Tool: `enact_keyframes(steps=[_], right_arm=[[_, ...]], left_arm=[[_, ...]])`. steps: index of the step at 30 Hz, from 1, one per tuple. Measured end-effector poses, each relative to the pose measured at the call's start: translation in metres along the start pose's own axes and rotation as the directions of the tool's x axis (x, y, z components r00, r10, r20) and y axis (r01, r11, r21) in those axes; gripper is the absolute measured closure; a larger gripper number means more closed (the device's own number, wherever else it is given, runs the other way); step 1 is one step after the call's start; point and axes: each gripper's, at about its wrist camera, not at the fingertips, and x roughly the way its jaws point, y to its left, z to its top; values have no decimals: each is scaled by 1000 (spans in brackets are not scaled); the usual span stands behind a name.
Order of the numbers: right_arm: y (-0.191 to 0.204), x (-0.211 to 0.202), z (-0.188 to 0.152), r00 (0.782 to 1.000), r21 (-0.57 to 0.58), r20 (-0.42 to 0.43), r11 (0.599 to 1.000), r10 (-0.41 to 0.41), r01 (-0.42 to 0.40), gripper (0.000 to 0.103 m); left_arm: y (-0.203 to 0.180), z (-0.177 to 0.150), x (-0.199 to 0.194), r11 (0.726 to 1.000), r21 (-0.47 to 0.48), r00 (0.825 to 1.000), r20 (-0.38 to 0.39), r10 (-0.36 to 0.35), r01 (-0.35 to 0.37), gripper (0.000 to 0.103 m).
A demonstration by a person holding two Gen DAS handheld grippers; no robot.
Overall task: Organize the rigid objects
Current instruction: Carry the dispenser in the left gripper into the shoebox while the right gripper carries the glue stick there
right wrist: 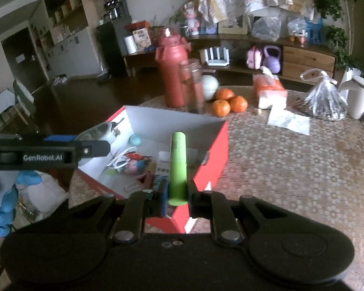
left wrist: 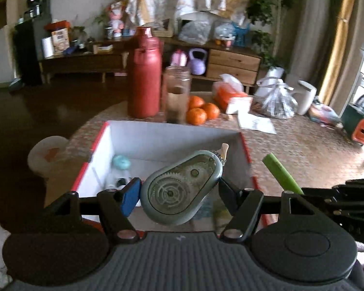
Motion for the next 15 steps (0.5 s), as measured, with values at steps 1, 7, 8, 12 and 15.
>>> enact_keyframes(steps=[1, 7, 8, 12, 15], right_arm=[[3, 5, 1, 1000, -4, -6, 1000, -1, 1, 89], [16, 35, 7, 999, -15, -48, 1000, -2, 2, 89], [18, 39, 7, 999, -22, -53, 1000, -6, 5, 89], [25, 59, 7, 996, -45, -80, 999, -26, 23, 89], [28, 75, 7, 994, -60, -101, 998, -40, 35, 89]], left_arm=[[5, 1, 3, 1000, -6, 1000, -2, 13, -13, 34], [33, 5, 26, 996, -34, 996, -27, 83, -84, 34], [36, 6, 31, 995, -36, 995, -31, 91, -92, 34], [46, 11, 48, 993, -44, 993, -54, 107, -109, 34], [46, 15, 63, 993, -46, 992, -72, 107, -110, 34]])
